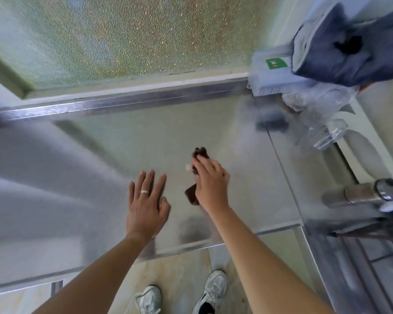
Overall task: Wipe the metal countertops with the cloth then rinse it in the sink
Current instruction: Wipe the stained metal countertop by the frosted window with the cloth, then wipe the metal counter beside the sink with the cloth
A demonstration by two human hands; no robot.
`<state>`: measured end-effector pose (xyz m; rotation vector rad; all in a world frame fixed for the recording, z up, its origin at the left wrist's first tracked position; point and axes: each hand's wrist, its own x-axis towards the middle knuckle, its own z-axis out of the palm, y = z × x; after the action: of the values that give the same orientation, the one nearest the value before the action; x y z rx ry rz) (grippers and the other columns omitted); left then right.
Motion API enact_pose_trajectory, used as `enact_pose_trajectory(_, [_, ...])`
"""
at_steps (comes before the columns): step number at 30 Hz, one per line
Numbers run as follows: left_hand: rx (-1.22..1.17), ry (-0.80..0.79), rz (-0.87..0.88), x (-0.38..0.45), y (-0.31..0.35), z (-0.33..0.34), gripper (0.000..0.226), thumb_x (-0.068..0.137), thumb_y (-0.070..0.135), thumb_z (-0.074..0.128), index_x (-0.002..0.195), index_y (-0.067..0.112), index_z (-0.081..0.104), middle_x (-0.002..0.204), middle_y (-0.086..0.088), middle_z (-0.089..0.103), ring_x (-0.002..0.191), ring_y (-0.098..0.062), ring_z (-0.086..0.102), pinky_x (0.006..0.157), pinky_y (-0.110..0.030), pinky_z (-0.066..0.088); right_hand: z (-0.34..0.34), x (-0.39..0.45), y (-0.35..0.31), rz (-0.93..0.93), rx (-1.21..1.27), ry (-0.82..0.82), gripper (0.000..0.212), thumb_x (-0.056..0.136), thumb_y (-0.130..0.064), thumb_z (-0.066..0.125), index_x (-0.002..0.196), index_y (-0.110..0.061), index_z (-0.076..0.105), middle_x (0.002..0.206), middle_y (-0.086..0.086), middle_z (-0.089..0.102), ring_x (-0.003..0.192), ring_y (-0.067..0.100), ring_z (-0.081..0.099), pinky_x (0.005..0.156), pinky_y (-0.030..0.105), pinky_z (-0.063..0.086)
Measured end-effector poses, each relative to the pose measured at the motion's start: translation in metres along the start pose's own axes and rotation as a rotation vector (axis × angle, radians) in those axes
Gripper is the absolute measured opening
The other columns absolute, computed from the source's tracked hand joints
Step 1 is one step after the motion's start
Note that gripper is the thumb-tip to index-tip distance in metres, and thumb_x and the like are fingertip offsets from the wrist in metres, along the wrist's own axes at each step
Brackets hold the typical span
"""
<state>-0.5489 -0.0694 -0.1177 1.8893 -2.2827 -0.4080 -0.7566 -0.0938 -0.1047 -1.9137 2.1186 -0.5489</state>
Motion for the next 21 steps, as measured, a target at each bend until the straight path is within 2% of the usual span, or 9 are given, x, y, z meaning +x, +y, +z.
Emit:
enact_pose_trajectory(3, [-0.005, -0.017, 0.020, -0.002, 0.001, -0.003, 0.062, 0.099, 0.037, 0.032, 0.160, 0.029, 0.026, 0.170, -0.007, 0.019, 0.159, -0.026, 0.004, 0.128, -0.052, 0.004, -0.006, -0.047, -0.021, -0.027, 0.025, -0.045, 0.049, 0.089, -0.016, 0.067, 0.135, -0.032, 0.059, 0.143, -0.017, 0.055, 0.128, 0.013, 0.048, 0.092, 0.034, 0.038])
enact_pose_trajectory(5, [0.000, -0.020, 0.033, -0.006, 0.002, -0.005, 0.061, 0.099, 0.036, 0.032, 0.159, 0.025, 0.030, 0.167, -0.011, 0.025, 0.158, -0.030, 0.010, 0.128, -0.054, 0.008, -0.016, -0.075, -0.022, -0.007, 0.028, -0.084, 0.048, 0.086, -0.016, 0.068, 0.129, -0.035, 0.062, 0.139, -0.020, 0.058, 0.123, 0.012, 0.050, 0.085, 0.034, 0.043])
enact_pose_trajectory(7, [-0.014, -0.048, 0.043, -0.016, 0.006, -0.012, 0.059, 0.097, 0.032, 0.039, 0.154, 0.020, 0.038, 0.161, -0.014, 0.034, 0.154, -0.034, 0.020, 0.126, -0.054, 0.014, -0.030, -0.099, -0.024, 0.063, 0.062, -0.145, 0.041, 0.082, -0.020, 0.069, 0.120, -0.036, 0.068, 0.133, -0.021, 0.062, 0.118, 0.014, 0.054, 0.080, 0.039, 0.052])
enact_pose_trajectory(8, [-0.019, -0.073, 0.070, -0.024, 0.010, -0.016, 0.055, 0.093, 0.029, 0.045, 0.147, 0.018, 0.046, 0.154, -0.014, 0.040, 0.149, -0.036, 0.028, 0.124, -0.053, 0.020, -0.039, -0.112, -0.026, 0.120, 0.103, -0.192, 0.037, 0.083, -0.023, 0.069, 0.117, -0.035, 0.071, 0.129, -0.020, 0.065, 0.115, 0.015, 0.056, 0.081, 0.041, 0.054])
enact_pose_trajectory(10, [-0.014, -0.124, 0.177, -0.043, 0.021, -0.028, 0.039, 0.081, 0.025, 0.058, 0.120, 0.018, 0.059, 0.134, -0.009, 0.051, 0.130, -0.035, 0.048, 0.111, -0.048, 0.037, -0.062, -0.146, -0.029, 0.288, 0.216, -0.283, 0.031, 0.083, -0.032, 0.068, 0.114, -0.034, 0.073, 0.119, -0.014, 0.071, 0.109, 0.015, 0.062, 0.087, 0.037, 0.055])
enact_pose_trajectory(12, [-0.042, -0.166, 0.295, -0.062, 0.038, -0.040, 0.028, 0.075, 0.020, 0.069, 0.102, 0.021, 0.064, 0.122, -0.004, 0.059, 0.114, -0.031, 0.060, 0.098, -0.043, 0.045, -0.087, -0.190, -0.027, 0.469, 0.281, -0.309, 0.036, 0.080, -0.043, 0.065, 0.115, -0.035, 0.071, 0.110, -0.010, 0.074, 0.104, 0.015, 0.067, 0.087, 0.032, 0.056])
enact_pose_trajectory(14, [-0.098, -0.188, 0.422, -0.081, 0.061, -0.056, 0.018, 0.080, 0.020, 0.064, 0.097, 0.021, 0.066, 0.116, -0.001, 0.063, 0.105, -0.027, 0.065, 0.090, -0.040, 0.049, -0.117, -0.245, -0.025, 0.606, 0.302, -0.224, 0.041, 0.078, -0.044, 0.062, 0.115, -0.032, 0.071, 0.108, -0.009, 0.074, 0.102, 0.015, 0.068, 0.087, 0.030, 0.055])
enact_pose_trajectory(17, [-0.121, -0.223, 0.666, -0.118, 0.111, -0.084, 0.032, 0.077, 0.021, 0.040, 0.095, 0.017, 0.066, 0.109, -0.001, 0.066, 0.097, -0.027, 0.066, 0.079, -0.038, 0.053, -0.171, -0.339, -0.032, 0.837, 0.349, -0.037, 0.032, 0.081, -0.032, 0.068, 0.113, -0.033, 0.071, 0.107, -0.013, 0.071, 0.098, 0.011, 0.067, 0.086, 0.024, 0.054])
enact_pose_trajectory(21, [-0.092, -0.312, 1.003, -0.189, 0.186, -0.100, 0.035, 0.076, 0.023, 0.039, 0.096, 0.017, 0.066, 0.108, -0.003, 0.066, 0.097, -0.028, 0.067, 0.073, -0.038, 0.054, -0.229, -0.452, -0.051, 1.077, 0.332, 0.230, 0.030, 0.081, -0.029, 0.070, 0.111, -0.035, 0.072, 0.109, -0.016, 0.070, 0.098, 0.011, 0.068, 0.084, 0.027, 0.054])
